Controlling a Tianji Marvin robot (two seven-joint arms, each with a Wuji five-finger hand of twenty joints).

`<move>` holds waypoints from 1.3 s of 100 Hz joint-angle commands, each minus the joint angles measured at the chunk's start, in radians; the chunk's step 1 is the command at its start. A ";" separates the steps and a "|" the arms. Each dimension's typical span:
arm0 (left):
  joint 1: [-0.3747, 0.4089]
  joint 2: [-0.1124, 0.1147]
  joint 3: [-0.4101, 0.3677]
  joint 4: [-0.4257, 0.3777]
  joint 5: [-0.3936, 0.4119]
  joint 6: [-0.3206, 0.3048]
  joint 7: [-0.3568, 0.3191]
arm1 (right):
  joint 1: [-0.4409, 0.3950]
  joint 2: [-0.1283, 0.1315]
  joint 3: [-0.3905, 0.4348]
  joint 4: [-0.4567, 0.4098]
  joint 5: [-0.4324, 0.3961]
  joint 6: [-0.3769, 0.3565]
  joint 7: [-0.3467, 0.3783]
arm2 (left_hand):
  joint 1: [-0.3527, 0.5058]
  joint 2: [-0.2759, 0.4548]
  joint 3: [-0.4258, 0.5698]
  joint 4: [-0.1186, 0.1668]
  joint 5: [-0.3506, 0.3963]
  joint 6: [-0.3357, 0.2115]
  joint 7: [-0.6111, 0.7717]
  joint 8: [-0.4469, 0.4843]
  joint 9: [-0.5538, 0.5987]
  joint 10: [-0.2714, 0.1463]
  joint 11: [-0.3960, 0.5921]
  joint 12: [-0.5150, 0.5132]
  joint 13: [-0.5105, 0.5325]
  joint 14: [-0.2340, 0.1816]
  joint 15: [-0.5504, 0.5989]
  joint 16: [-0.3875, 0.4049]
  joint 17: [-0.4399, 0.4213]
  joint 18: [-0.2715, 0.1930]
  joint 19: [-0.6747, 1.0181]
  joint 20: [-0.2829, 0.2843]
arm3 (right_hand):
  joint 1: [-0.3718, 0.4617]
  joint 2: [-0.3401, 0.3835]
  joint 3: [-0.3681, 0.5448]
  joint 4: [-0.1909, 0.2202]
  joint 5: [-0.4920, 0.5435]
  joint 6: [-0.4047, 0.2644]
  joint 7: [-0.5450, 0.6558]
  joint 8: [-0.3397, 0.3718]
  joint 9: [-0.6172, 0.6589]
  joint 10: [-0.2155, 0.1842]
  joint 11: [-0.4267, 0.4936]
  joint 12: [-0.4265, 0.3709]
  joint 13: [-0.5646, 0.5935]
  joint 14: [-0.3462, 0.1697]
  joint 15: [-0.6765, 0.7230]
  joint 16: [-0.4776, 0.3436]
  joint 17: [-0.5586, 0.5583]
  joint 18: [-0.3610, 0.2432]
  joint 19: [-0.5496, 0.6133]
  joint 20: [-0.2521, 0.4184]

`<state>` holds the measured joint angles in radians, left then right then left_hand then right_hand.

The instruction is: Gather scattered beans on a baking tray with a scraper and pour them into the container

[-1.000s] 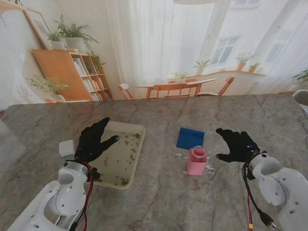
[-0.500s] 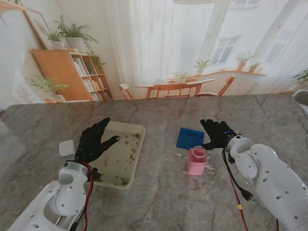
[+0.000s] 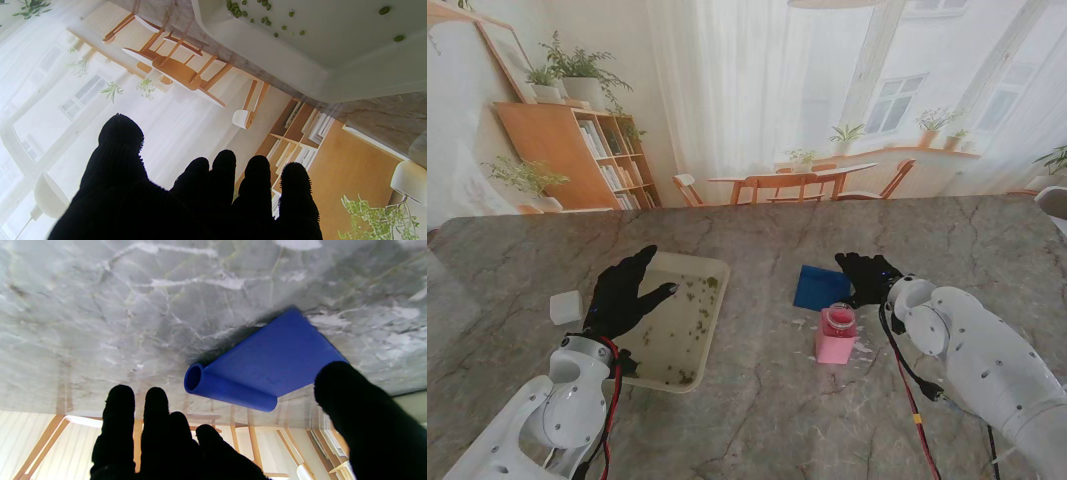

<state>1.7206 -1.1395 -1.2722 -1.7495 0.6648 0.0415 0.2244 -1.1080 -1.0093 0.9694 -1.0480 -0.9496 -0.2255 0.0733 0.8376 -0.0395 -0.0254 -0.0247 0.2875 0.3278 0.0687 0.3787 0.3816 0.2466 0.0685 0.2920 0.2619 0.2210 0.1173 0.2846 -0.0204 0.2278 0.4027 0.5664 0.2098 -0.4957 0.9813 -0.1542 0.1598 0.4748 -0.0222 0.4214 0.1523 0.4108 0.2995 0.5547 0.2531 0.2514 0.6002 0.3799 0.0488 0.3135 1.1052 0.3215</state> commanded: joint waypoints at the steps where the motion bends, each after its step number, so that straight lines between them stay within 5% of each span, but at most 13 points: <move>1: 0.003 -0.002 0.004 0.001 -0.005 0.002 -0.001 | 0.020 -0.007 -0.016 0.026 0.014 -0.015 0.008 | 0.006 0.028 -0.012 -0.014 0.022 -0.004 0.000 0.010 0.005 -0.023 -0.005 0.005 0.010 -0.025 -0.010 0.003 -0.002 -0.021 -0.003 -0.013 | -0.025 0.008 -0.018 0.005 0.003 0.022 0.000 -0.009 -0.014 -0.003 0.007 0.010 -0.004 0.012 0.002 -0.013 -0.006 0.023 0.021 0.020; 51: -0.010 0.001 0.017 0.011 -0.004 0.003 -0.017 | 0.203 -0.034 -0.265 0.254 0.141 -0.077 -0.065 | 0.007 0.034 -0.013 -0.014 0.022 -0.001 0.000 0.010 0.005 -0.023 -0.005 0.006 0.013 -0.027 -0.009 0.004 -0.002 -0.024 -0.003 -0.012 | -0.024 -0.003 -0.010 0.005 -0.001 0.015 0.011 0.035 -0.009 -0.008 0.052 0.004 0.009 0.008 0.008 -0.009 0.004 0.021 0.022 0.022; 72: -0.010 0.000 0.018 0.011 -0.006 0.007 -0.017 | 0.267 -0.039 -0.369 0.326 0.179 -0.135 -0.067 | 0.009 0.037 -0.012 -0.014 0.023 0.000 0.001 0.010 0.007 -0.023 -0.005 0.006 0.015 -0.028 -0.008 0.005 -0.001 -0.025 -0.002 -0.012 | -0.025 -0.024 0.011 0.000 0.016 -0.060 0.143 0.329 0.089 -0.049 0.181 0.018 0.052 0.003 0.014 -0.003 0.027 0.020 0.022 0.027; 89: -0.010 0.000 0.017 0.012 -0.007 0.007 -0.018 | 0.296 -0.029 -0.421 0.335 0.168 -0.160 -0.057 | 0.011 0.037 -0.012 -0.014 0.023 0.000 0.001 0.010 0.008 -0.023 -0.004 0.006 0.018 -0.026 -0.007 0.005 -0.001 -0.024 -0.001 -0.011 | -0.020 -0.046 0.034 -0.003 0.139 -0.131 0.188 0.326 0.139 -0.063 0.195 0.023 0.069 0.009 0.010 -0.004 0.035 0.025 0.019 0.026; 130: -0.010 0.000 0.017 0.012 -0.009 0.006 -0.017 | 0.298 -0.009 -0.480 0.295 0.140 -0.052 0.024 | 0.016 0.042 -0.013 -0.015 0.026 0.000 0.002 0.011 0.010 -0.026 -0.004 0.006 0.019 -0.029 -0.008 0.005 -0.002 -0.024 -0.001 -0.011 | 0.010 -0.084 0.067 -0.003 0.112 -0.073 0.183 0.326 0.100 -0.015 0.265 0.092 0.053 0.028 0.063 0.021 0.021 0.039 0.019 0.025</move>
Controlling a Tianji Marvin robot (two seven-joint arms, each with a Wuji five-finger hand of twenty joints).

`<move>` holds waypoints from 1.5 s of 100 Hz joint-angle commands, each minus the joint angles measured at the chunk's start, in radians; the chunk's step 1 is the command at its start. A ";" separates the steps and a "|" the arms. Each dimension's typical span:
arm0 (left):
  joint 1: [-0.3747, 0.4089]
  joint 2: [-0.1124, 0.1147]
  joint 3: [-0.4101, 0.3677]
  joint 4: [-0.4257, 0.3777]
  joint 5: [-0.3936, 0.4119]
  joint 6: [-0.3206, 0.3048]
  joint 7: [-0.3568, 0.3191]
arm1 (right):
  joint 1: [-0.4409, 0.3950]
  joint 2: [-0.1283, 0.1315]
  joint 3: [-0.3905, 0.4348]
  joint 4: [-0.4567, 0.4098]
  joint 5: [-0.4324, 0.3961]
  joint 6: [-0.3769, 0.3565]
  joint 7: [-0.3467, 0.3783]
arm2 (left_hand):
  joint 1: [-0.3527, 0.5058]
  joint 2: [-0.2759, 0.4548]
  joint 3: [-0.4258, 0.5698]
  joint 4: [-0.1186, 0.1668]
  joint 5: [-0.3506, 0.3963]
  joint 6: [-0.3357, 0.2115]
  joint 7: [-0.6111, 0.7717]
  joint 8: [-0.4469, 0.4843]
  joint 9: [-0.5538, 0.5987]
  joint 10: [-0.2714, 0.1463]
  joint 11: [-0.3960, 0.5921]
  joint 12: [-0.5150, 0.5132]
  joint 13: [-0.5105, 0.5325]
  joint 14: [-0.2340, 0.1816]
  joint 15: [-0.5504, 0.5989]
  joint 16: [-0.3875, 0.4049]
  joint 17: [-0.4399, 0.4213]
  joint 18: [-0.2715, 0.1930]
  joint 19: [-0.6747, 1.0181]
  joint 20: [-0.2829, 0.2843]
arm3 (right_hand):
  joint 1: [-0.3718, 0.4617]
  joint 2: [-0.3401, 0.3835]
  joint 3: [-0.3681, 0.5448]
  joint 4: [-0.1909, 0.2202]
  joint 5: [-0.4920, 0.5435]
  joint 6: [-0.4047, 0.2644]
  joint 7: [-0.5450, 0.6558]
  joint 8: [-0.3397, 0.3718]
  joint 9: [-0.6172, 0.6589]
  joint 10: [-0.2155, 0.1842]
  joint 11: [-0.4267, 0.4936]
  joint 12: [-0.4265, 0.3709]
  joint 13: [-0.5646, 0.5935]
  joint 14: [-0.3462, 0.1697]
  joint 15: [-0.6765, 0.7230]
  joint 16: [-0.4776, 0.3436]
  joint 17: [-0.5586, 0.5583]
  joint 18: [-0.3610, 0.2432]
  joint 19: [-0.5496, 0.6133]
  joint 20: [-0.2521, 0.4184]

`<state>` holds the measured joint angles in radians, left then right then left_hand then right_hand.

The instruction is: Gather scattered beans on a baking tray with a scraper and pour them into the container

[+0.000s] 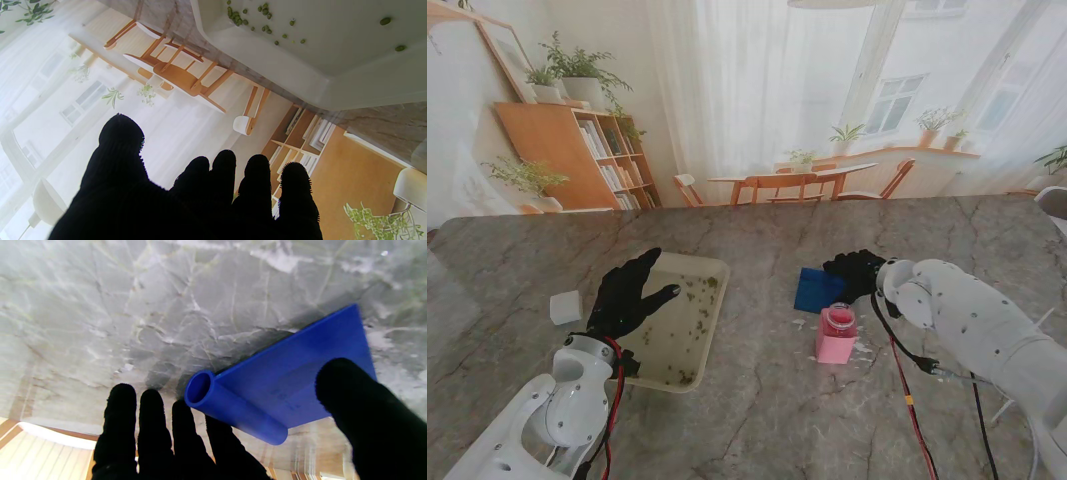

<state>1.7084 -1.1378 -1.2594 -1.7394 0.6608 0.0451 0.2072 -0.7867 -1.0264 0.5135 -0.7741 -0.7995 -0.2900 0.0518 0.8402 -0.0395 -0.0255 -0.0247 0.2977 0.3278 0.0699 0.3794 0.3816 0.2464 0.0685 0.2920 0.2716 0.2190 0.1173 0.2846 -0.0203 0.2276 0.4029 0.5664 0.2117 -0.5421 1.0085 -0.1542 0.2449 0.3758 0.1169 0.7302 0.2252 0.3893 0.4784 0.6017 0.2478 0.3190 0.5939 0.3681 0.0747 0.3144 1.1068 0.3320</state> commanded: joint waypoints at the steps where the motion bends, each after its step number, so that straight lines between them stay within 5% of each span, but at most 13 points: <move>1: 0.002 -0.002 0.004 0.002 -0.006 0.003 0.000 | -0.023 0.009 -0.027 0.021 -0.011 0.015 0.047 | 0.013 0.042 -0.013 -0.015 0.016 0.001 0.001 0.010 0.009 -0.025 -0.004 0.006 0.009 -0.026 -0.008 0.005 -0.002 -0.024 -0.001 -0.011 | 0.011 -0.041 0.042 -0.002 0.031 0.027 0.046 0.019 0.030 0.007 0.090 0.047 0.059 -0.040 0.072 0.034 -0.005 0.038 0.017 0.015; 19: 0.001 -0.002 0.006 0.003 -0.006 0.004 -0.001 | 0.003 0.009 -0.099 0.043 -0.007 0.026 0.034 | 0.016 0.044 -0.013 -0.015 0.017 0.000 0.001 0.010 0.010 -0.027 -0.004 0.007 0.012 -0.029 -0.007 0.005 -0.002 -0.023 -0.001 -0.011 | 0.063 -0.094 0.113 -0.008 0.092 -0.033 0.149 0.084 0.022 -0.009 0.242 0.172 0.061 -0.035 0.144 0.068 0.002 0.047 0.029 0.022; 42: 0.001 -0.002 0.007 0.002 -0.007 0.004 -0.001 | 0.039 -0.004 -0.188 0.088 0.016 0.021 -0.009 | 0.019 0.044 -0.013 -0.015 0.019 -0.001 0.002 0.010 0.011 -0.029 -0.004 0.006 0.012 -0.031 -0.008 0.005 -0.002 -0.025 -0.001 -0.011 | 0.128 -0.144 0.170 -0.016 0.192 -0.195 0.446 0.183 0.000 -0.021 0.411 0.293 0.056 -0.032 0.222 0.103 0.001 0.068 0.049 0.034; 62: 0.003 -0.002 0.006 0.000 -0.004 0.006 -0.001 | 0.059 -0.020 -0.247 0.135 0.044 0.013 -0.050 | 0.022 0.042 -0.013 -0.015 0.020 -0.001 0.002 0.010 0.012 -0.029 -0.004 0.006 0.012 -0.029 -0.008 0.005 -0.002 -0.024 -0.001 -0.011 | 0.220 -0.169 0.199 -0.019 0.247 -0.353 0.857 0.070 0.030 -0.050 0.482 0.328 0.085 -0.043 0.263 0.124 0.024 0.073 0.067 0.048; 66: 0.004 -0.002 0.006 0.000 -0.005 0.007 -0.002 | 0.060 -0.021 -0.253 0.140 0.047 0.012 -0.054 | 0.023 0.041 -0.013 -0.015 0.020 0.000 0.002 0.010 0.011 -0.029 -0.004 0.006 0.012 -0.029 -0.008 0.005 -0.003 -0.023 -0.001 -0.011 | 0.272 -0.201 0.186 -0.135 0.252 -0.414 0.992 -0.080 0.044 -0.058 0.496 0.333 0.098 -0.048 0.271 0.129 0.031 0.074 0.069 0.052; 76: 0.004 -0.002 0.005 -0.001 -0.007 0.010 -0.003 | 0.063 -0.027 -0.267 0.159 0.059 0.013 -0.062 | 0.023 0.040 -0.014 -0.015 0.020 -0.001 0.002 0.010 0.012 -0.031 -0.004 0.006 0.011 -0.030 -0.009 0.005 -0.003 -0.025 -0.001 -0.011 | 0.343 -0.233 0.155 -0.194 0.274 -0.539 1.178 -0.183 0.081 -0.077 0.514 0.338 0.121 -0.057 0.282 0.136 0.047 0.073 0.075 0.056; 95: 0.005 -0.001 0.005 -0.002 -0.001 0.010 -0.002 | 0.061 -0.034 -0.283 0.185 0.076 0.021 -0.075 | 0.029 0.040 -0.013 -0.015 0.022 -0.002 0.003 0.011 0.013 -0.033 -0.004 0.007 0.015 -0.032 -0.008 0.005 -0.002 -0.027 0.001 -0.010 | 0.393 -0.180 0.123 -0.183 0.326 -0.687 1.348 -0.169 0.128 -0.115 0.558 0.350 0.158 -0.076 0.301 0.147 0.071 0.068 0.080 0.061; 112: 0.006 -0.001 0.005 -0.003 -0.001 0.010 -0.004 | 0.047 -0.036 -0.260 0.189 0.077 0.044 -0.086 | 0.035 0.037 -0.012 -0.015 0.023 -0.001 0.003 0.011 0.013 -0.032 -0.004 0.007 0.017 -0.034 -0.007 0.005 -0.001 -0.027 0.002 -0.010 | 0.419 -0.102 0.088 -0.160 0.370 -0.790 1.316 0.006 0.181 -0.160 0.646 0.406 0.197 -0.110 0.378 0.186 0.105 0.070 0.090 0.070; 123: 0.007 -0.001 0.005 -0.003 0.000 0.012 -0.005 | 0.019 -0.033 -0.206 0.173 0.056 0.084 -0.109 | 0.038 0.038 -0.012 -0.015 0.023 -0.001 0.003 0.010 0.013 -0.033 -0.004 0.007 0.017 -0.033 -0.007 0.005 0.000 -0.028 0.003 -0.010 | 0.447 -0.035 0.089 -0.133 0.464 -0.956 1.264 0.134 0.264 -0.213 0.685 0.436 0.262 -0.148 0.424 0.208 0.163 0.061 0.110 0.082; 138: 0.007 0.000 0.005 -0.003 0.001 0.012 -0.006 | -0.032 -0.012 -0.097 0.116 -0.016 0.119 -0.144 | 0.043 0.039 -0.011 -0.016 0.025 -0.001 0.004 0.011 0.015 -0.034 -0.003 0.007 0.019 -0.036 -0.006 0.005 0.000 -0.029 0.004 -0.011 | 0.471 0.002 0.086 -0.122 0.514 -1.026 1.266 0.174 0.305 -0.226 0.610 0.322 0.298 -0.154 0.363 0.179 0.212 0.059 0.109 0.081; 150: 0.006 0.000 0.005 -0.002 0.000 0.011 -0.008 | -0.093 0.010 0.033 0.039 -0.094 0.135 -0.134 | 0.047 0.040 -0.012 -0.016 0.027 -0.001 0.004 0.011 0.016 -0.033 -0.003 0.007 0.018 -0.034 -0.007 0.005 0.000 -0.030 0.005 -0.011 | 0.491 0.042 0.091 -0.100 0.546 -1.036 1.288 0.282 0.351 -0.206 0.449 0.142 0.339 -0.143 0.236 0.116 0.252 0.060 0.095 0.070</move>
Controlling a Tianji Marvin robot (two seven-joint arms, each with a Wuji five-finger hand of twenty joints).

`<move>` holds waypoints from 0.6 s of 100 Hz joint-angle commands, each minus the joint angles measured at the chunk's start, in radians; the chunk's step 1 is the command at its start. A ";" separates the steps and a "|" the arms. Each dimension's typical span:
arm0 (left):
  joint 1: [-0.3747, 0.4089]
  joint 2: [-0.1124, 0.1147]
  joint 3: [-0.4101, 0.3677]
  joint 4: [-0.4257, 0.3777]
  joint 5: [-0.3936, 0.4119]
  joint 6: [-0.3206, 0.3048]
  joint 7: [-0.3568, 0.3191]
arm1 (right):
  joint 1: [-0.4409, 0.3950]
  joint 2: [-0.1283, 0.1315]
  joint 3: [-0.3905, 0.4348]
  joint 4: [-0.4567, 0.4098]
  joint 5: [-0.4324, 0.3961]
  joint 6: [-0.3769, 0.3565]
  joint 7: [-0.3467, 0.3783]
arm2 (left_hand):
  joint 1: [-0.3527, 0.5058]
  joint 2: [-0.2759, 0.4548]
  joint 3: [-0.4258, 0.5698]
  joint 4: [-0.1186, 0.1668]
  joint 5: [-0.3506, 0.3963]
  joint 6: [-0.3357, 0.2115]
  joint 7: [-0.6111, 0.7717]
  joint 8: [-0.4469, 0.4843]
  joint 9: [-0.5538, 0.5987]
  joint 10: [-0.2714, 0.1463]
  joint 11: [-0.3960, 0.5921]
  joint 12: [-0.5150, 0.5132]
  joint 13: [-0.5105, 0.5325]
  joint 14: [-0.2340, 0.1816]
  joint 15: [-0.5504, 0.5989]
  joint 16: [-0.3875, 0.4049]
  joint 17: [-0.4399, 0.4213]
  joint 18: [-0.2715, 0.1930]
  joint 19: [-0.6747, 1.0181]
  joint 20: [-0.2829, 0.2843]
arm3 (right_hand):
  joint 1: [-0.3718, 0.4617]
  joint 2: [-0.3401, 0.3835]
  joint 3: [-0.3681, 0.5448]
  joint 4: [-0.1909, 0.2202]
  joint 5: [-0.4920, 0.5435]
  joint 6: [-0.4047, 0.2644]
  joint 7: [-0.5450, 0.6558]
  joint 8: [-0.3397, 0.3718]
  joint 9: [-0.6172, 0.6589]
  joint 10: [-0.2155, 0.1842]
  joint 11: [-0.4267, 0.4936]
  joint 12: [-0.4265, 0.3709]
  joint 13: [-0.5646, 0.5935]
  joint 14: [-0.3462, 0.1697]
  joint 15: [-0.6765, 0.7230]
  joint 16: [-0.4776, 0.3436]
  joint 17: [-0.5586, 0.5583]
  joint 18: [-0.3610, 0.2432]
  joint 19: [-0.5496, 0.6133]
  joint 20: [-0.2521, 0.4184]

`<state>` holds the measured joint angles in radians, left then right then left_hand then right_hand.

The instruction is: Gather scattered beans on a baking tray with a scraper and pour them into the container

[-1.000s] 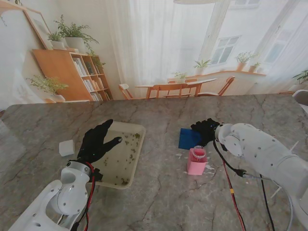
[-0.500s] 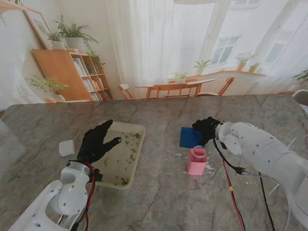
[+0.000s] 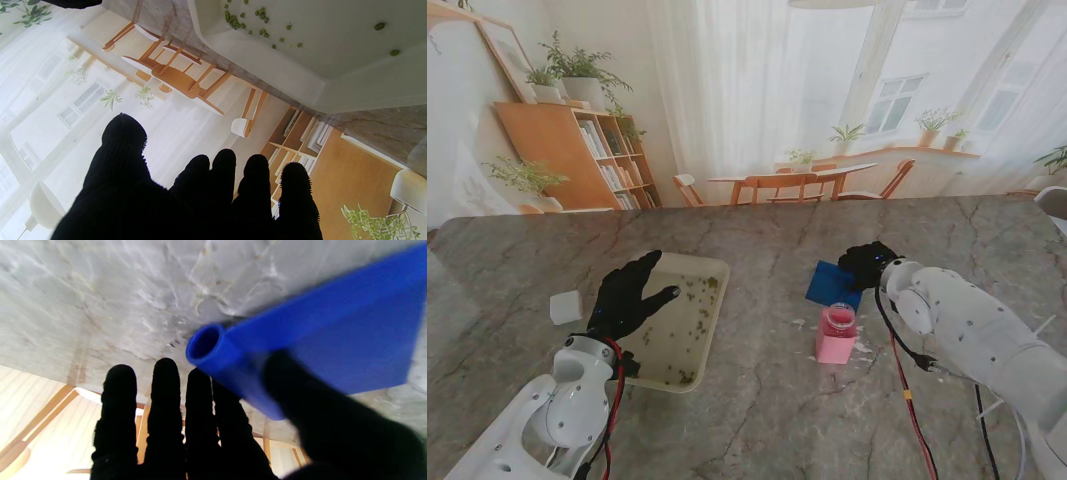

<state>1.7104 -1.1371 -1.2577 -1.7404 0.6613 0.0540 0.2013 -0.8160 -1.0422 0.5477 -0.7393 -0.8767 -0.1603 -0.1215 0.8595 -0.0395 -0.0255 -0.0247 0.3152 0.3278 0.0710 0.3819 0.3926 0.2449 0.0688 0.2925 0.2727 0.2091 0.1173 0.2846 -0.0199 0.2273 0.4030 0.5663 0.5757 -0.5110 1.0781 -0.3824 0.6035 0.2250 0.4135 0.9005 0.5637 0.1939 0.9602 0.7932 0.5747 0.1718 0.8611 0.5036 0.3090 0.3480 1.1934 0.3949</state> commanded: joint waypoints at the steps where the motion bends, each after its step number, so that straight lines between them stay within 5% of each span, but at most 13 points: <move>1: 0.004 -0.001 0.003 -0.001 -0.001 0.002 -0.002 | -0.069 0.027 0.011 -0.003 -0.024 0.006 0.040 | 0.029 0.040 -0.012 -0.016 0.009 -0.001 0.003 0.008 0.006 -0.032 -0.003 0.007 0.017 -0.024 -0.007 0.005 -0.001 -0.030 0.005 -0.011 | 0.130 0.019 0.022 0.133 0.191 -0.886 0.992 0.143 0.022 -0.008 -0.052 -0.071 0.018 0.006 -0.042 -0.025 0.026 0.029 0.004 0.003; 13: 0.003 0.000 0.004 -0.001 -0.001 0.001 -0.003 | -0.126 0.038 0.122 -0.068 -0.083 0.015 0.059 | 0.029 0.040 -0.013 -0.016 0.009 -0.002 0.003 0.008 0.006 -0.034 -0.003 0.007 0.020 -0.026 -0.006 0.006 0.000 -0.029 0.006 -0.011 | 0.145 0.047 0.023 0.157 0.212 -0.893 0.993 0.204 0.058 -0.002 -0.147 -0.158 0.049 0.014 -0.134 -0.071 0.052 0.029 -0.009 -0.011; 27: 0.003 0.000 0.004 0.000 -0.002 -0.001 -0.004 | -0.130 0.045 0.130 -0.075 -0.098 0.005 0.076 | 0.031 0.039 -0.013 -0.016 0.010 -0.002 0.003 0.008 0.008 -0.032 -0.003 0.007 0.023 -0.025 -0.005 0.006 0.001 -0.028 0.007 -0.012 | 0.114 0.049 0.016 0.208 0.194 -0.882 0.979 0.207 0.043 -0.007 -0.167 -0.179 0.048 0.011 -0.148 -0.078 0.057 0.021 -0.016 -0.019; 33: 0.003 0.000 0.004 -0.001 -0.002 -0.002 -0.005 | -0.122 0.044 0.113 -0.063 -0.084 0.004 0.083 | 0.031 0.041 -0.013 -0.016 0.009 -0.002 0.003 0.008 0.008 -0.033 -0.003 0.007 0.024 -0.025 -0.005 0.006 0.001 -0.029 0.007 -0.012 | 0.108 -0.023 0.022 0.141 0.138 -0.860 0.957 0.070 0.026 -0.016 -0.144 -0.179 0.038 0.009 -0.146 -0.075 0.055 0.012 -0.021 -0.025; 35: 0.003 0.000 0.003 0.000 -0.003 -0.002 -0.005 | -0.117 0.043 0.104 -0.054 -0.076 0.003 0.083 | 0.031 0.041 -0.013 -0.016 0.011 -0.002 0.003 0.008 0.009 -0.033 -0.003 0.007 0.024 -0.024 -0.005 0.006 0.001 -0.028 0.007 -0.012 | 0.113 -0.081 0.020 0.089 0.055 -0.815 0.942 -0.016 -0.002 -0.019 -0.125 -0.165 0.023 0.008 -0.142 -0.072 0.043 0.006 -0.026 -0.028; 38: 0.003 0.000 0.003 0.000 -0.003 -0.002 -0.006 | -0.108 0.041 0.086 -0.042 -0.063 0.001 0.082 | 0.032 0.042 -0.012 -0.016 0.011 -0.003 0.004 0.008 0.008 -0.033 -0.003 0.007 0.026 -0.025 -0.004 0.007 0.000 -0.028 0.007 -0.012 | 0.108 -0.126 0.021 0.064 -0.037 -0.782 0.949 -0.113 -0.026 -0.021 -0.108 -0.149 0.009 0.009 -0.137 -0.068 0.031 0.003 -0.026 -0.027; 39: 0.003 0.000 0.003 0.000 -0.003 -0.002 -0.006 | -0.105 0.041 0.080 -0.038 -0.059 -0.001 0.082 | 0.032 0.042 -0.013 -0.016 0.011 -0.003 0.004 0.008 0.009 -0.032 -0.003 0.007 0.026 -0.026 -0.004 0.007 0.001 -0.028 0.008 -0.012 | 0.108 -0.126 0.021 0.064 -0.037 -0.782 0.949 -0.113 -0.026 -0.021 -0.108 -0.149 0.009 0.009 -0.137 -0.068 0.031 0.003 -0.026 -0.027; 43: 0.003 0.000 0.004 0.000 -0.004 -0.002 -0.007 | -0.095 0.042 0.059 -0.027 -0.051 -0.012 0.082 | 0.032 0.044 -0.012 -0.016 0.010 -0.003 0.003 0.008 0.008 -0.034 -0.003 0.007 0.025 -0.025 -0.005 0.007 0.001 -0.029 0.008 -0.012 | 0.057 -0.147 0.015 0.052 -0.201 -0.623 1.009 -0.338 -0.074 -0.016 -0.112 -0.140 -0.017 0.010 -0.131 -0.064 0.009 0.001 -0.026 -0.023; 51: 0.001 0.000 0.005 0.001 -0.007 -0.003 -0.010 | -0.072 0.043 0.014 -0.003 -0.039 -0.034 0.071 | 0.032 0.043 -0.013 -0.016 0.010 -0.003 0.003 0.008 0.009 -0.033 -0.003 0.007 0.027 -0.025 -0.004 0.007 0.001 -0.029 0.008 -0.012 | 0.026 -0.118 0.023 0.067 -0.306 -0.524 0.964 -0.501 -0.111 0.001 -0.161 -0.170 -0.033 0.007 -0.123 -0.059 -0.009 -0.003 -0.022 -0.018; 60: -0.001 0.000 0.006 0.004 -0.008 -0.005 -0.011 | -0.042 0.040 -0.043 0.028 -0.022 -0.053 0.048 | 0.030 0.043 -0.014 -0.016 0.009 -0.002 0.003 0.008 0.009 -0.033 -0.003 0.007 0.028 -0.025 -0.004 0.007 0.002 -0.029 0.009 -0.012 | 0.121 -0.046 -0.030 0.071 -0.271 -0.599 0.929 -0.570 -0.087 -0.030 -0.158 -0.183 -0.019 -0.016 -0.107 -0.052 -0.005 -0.019 -0.017 -0.014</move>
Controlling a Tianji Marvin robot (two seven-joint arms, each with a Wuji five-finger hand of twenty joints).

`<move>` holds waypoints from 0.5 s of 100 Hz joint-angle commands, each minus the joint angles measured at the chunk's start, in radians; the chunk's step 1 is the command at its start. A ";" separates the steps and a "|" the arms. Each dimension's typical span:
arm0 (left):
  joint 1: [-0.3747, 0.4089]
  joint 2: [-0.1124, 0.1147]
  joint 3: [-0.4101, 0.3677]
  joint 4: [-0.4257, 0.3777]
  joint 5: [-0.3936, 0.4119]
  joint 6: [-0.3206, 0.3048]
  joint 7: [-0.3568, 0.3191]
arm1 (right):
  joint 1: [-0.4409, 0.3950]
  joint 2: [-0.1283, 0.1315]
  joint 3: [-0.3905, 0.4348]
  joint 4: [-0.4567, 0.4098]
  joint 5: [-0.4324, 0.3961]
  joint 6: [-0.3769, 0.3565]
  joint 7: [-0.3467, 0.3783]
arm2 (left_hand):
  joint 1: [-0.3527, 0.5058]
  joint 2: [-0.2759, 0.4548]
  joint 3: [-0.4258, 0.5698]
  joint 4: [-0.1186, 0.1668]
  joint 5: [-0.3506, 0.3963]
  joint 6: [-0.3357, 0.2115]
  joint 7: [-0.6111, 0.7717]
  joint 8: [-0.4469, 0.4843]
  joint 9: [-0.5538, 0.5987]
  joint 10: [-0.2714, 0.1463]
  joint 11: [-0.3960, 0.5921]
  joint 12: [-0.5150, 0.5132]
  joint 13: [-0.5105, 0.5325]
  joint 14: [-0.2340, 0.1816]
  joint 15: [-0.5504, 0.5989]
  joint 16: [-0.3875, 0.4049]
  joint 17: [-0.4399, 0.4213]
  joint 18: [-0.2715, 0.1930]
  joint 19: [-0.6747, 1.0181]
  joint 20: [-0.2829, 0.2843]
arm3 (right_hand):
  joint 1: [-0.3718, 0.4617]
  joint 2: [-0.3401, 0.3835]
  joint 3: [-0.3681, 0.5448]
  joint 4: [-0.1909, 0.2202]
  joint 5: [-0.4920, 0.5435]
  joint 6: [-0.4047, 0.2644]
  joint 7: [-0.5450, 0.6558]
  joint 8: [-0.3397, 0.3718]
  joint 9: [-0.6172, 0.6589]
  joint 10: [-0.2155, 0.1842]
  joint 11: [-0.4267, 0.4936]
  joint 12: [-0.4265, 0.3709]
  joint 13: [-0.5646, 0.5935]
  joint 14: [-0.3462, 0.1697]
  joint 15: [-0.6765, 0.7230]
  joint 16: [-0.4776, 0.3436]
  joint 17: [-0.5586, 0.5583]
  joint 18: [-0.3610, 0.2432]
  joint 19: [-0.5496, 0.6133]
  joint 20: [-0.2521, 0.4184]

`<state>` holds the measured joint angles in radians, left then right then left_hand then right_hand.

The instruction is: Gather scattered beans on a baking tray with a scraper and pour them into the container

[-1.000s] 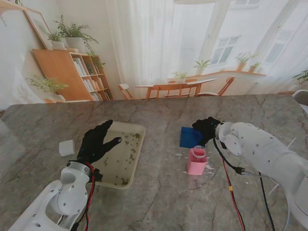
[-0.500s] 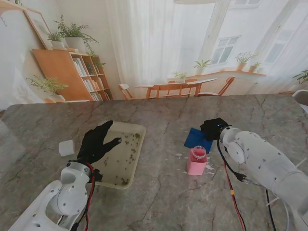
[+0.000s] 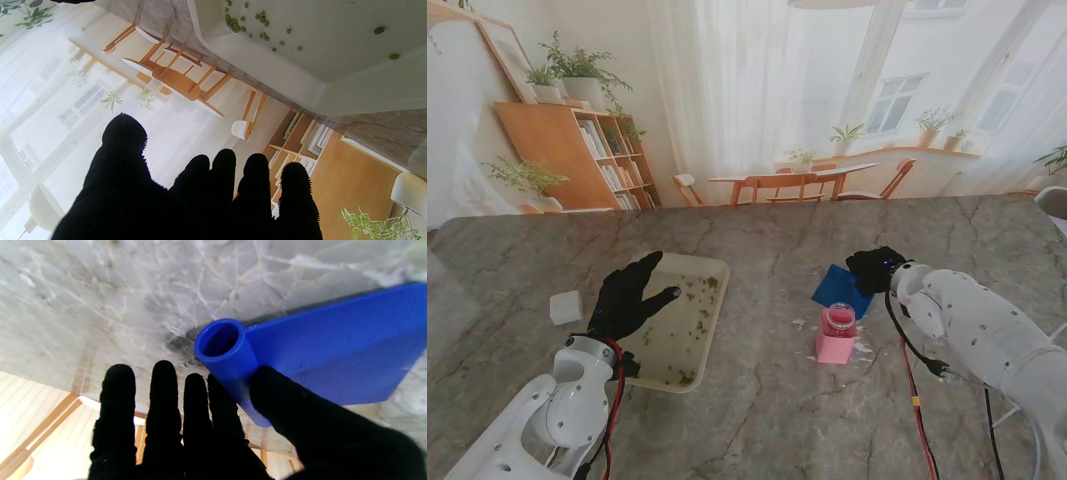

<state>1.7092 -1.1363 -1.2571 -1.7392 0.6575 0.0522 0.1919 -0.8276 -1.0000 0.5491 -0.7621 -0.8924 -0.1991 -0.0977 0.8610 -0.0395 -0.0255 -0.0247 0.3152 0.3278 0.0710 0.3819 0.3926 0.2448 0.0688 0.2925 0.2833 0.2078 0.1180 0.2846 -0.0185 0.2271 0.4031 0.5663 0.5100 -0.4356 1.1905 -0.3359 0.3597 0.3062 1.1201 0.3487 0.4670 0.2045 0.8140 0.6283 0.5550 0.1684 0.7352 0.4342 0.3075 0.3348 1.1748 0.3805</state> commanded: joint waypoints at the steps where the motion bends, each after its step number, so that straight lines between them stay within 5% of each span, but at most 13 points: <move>1: 0.000 0.000 0.006 0.003 -0.004 -0.004 -0.001 | -0.026 -0.003 -0.050 0.054 -0.004 -0.016 0.022 | 0.029 0.043 -0.014 -0.016 0.009 -0.003 0.003 0.008 0.009 -0.035 -0.003 0.007 0.017 -0.024 -0.005 0.007 0.001 -0.029 0.009 -0.012 | 0.196 -0.113 -0.146 0.027 -0.025 -0.687 0.218 -0.023 0.010 -0.042 -0.011 -0.019 0.000 -0.013 0.020 0.018 -0.004 -0.007 0.001 0.000; 24: -0.003 0.000 0.008 0.005 0.000 -0.004 -0.002 | 0.052 -0.029 -0.186 0.136 0.053 -0.059 -0.061 | 0.027 0.042 -0.013 -0.015 0.006 -0.001 0.002 0.008 0.008 -0.032 -0.003 0.008 0.016 -0.022 -0.005 0.008 -0.001 -0.030 0.008 -0.012 | 0.312 0.043 -0.193 0.099 0.028 -0.758 0.133 -0.028 0.006 -0.067 0.009 -0.032 -0.008 -0.036 0.041 0.030 -0.011 -0.029 0.009 0.007; 50: -0.003 0.001 0.009 0.006 0.001 -0.002 -0.004 | 0.078 -0.062 -0.216 0.164 0.079 -0.074 -0.118 | 0.027 0.043 -0.013 -0.015 0.006 -0.001 0.002 0.008 0.009 -0.031 -0.002 0.008 0.016 -0.022 -0.004 0.008 -0.001 -0.030 0.008 -0.012 | 0.303 0.062 -0.228 0.106 -0.032 -0.705 0.086 -0.032 -0.016 -0.071 0.015 -0.041 -0.018 -0.039 0.044 0.032 -0.018 -0.036 0.010 0.008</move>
<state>1.7046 -1.1352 -1.2529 -1.7355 0.6592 0.0506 0.1887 -0.7168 -1.0456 0.3394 -0.6063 -0.8065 -0.2664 -0.2435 0.8611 -0.0395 -0.0255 -0.0247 0.3152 0.3278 0.0710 0.3819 0.3926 0.2448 0.0688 0.2925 0.2833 0.2076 0.1180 0.2846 -0.0184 0.2269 0.4031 0.5663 0.6355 -0.3296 1.0227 -0.3478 0.3228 0.3011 1.0663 0.2861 0.4562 0.1838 0.8129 0.6047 0.5532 0.1417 0.7672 0.4536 0.3039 0.3077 1.1748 0.3804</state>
